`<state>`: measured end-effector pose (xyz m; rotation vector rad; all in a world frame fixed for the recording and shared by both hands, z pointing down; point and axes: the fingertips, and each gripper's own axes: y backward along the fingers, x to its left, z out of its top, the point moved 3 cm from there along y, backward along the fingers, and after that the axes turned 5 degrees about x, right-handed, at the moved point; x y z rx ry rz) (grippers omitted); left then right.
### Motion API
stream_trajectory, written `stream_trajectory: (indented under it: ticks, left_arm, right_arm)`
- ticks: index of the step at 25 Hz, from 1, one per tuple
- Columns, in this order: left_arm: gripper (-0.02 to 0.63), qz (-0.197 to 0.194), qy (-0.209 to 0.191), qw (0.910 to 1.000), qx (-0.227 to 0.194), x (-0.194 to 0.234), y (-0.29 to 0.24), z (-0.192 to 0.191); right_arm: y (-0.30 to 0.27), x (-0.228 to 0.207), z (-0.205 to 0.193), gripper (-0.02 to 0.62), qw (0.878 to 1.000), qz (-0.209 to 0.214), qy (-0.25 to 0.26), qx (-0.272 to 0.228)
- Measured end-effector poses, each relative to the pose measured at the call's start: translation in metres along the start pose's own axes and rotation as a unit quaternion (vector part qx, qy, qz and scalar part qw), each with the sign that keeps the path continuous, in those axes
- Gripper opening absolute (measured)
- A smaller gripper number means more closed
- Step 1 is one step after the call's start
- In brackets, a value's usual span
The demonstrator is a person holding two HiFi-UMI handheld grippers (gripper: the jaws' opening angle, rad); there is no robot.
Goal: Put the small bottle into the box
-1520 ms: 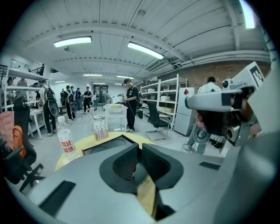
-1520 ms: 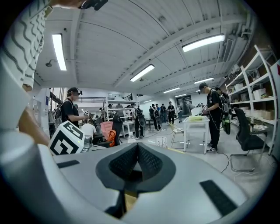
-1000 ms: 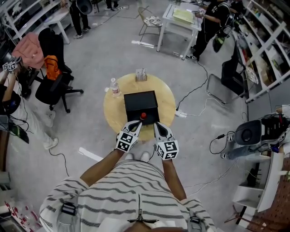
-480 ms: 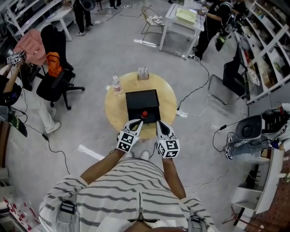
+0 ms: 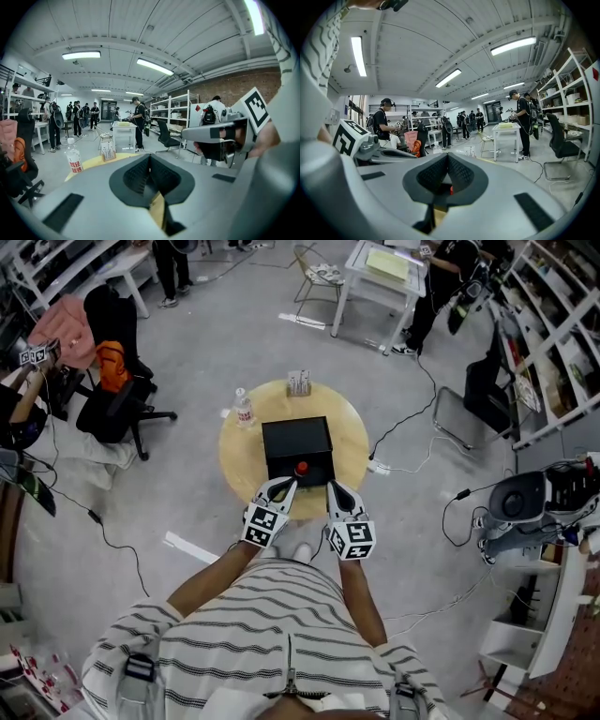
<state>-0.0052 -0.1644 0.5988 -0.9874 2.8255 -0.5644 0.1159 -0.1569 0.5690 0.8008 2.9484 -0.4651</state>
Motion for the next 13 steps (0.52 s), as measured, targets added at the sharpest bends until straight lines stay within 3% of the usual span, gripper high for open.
stream_trajectory:
  ticks: [13]
  left_arm:
    - [0.021, 0.007, 0.008, 0.9999, -0.004, 0.0085, 0.0057, 0.0066]
  right_arm:
    - [-0.0053, 0.005, 0.0021, 0.018, 1.0, 0.0, 0.004, 0.002]
